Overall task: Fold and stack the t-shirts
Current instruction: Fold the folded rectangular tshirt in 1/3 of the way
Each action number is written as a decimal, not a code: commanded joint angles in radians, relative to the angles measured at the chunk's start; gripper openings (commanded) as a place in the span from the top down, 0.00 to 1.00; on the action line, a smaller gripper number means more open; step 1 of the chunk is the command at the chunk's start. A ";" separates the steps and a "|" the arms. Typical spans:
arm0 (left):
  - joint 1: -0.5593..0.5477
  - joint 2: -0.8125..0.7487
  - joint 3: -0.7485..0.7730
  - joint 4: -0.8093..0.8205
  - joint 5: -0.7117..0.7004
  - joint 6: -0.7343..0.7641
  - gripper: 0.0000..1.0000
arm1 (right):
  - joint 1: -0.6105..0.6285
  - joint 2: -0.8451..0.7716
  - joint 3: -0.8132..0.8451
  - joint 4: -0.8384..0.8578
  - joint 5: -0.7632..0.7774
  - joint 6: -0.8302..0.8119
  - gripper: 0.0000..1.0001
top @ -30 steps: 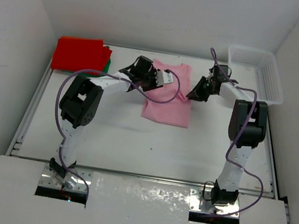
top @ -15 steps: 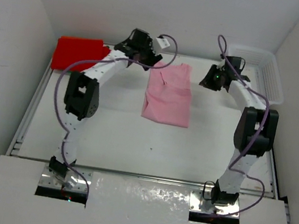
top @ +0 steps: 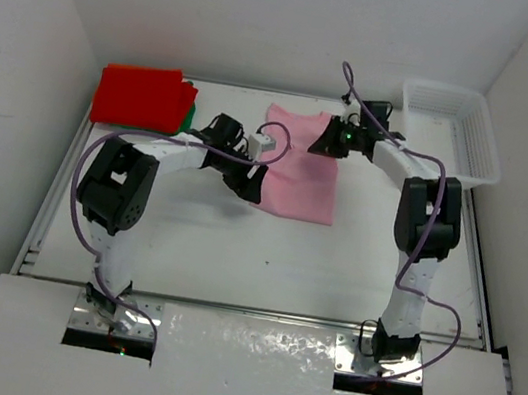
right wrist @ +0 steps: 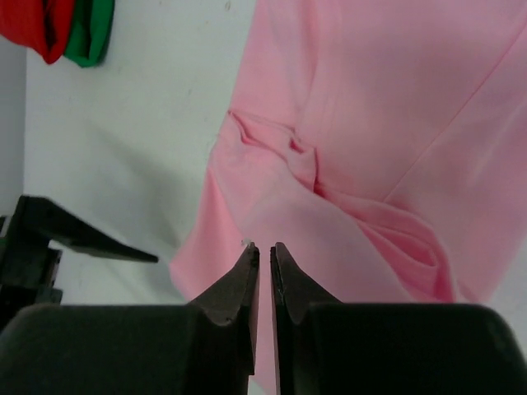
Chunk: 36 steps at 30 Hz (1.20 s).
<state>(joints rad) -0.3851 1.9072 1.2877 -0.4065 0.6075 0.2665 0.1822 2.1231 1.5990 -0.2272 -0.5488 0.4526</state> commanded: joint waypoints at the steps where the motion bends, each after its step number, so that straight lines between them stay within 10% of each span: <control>1: 0.003 -0.001 -0.005 0.199 0.026 -0.116 0.35 | 0.046 -0.032 -0.077 0.116 -0.120 0.063 0.93; 14: -0.041 0.062 -0.083 0.284 -0.115 -0.124 0.46 | 0.132 0.101 -0.062 0.230 -0.099 0.181 0.97; 25: -0.043 0.082 -0.077 0.221 -0.106 -0.127 1.00 | 0.181 0.235 0.013 0.313 -0.060 0.300 0.99; 36: -0.034 0.084 -0.083 0.020 -0.124 0.003 1.00 | 0.118 0.239 -0.021 0.436 0.294 0.373 1.00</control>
<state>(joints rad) -0.4240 1.9839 1.2121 -0.2630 0.5056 0.2062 0.3279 2.3634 1.5612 0.1410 -0.3813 0.8124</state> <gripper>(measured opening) 0.010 0.002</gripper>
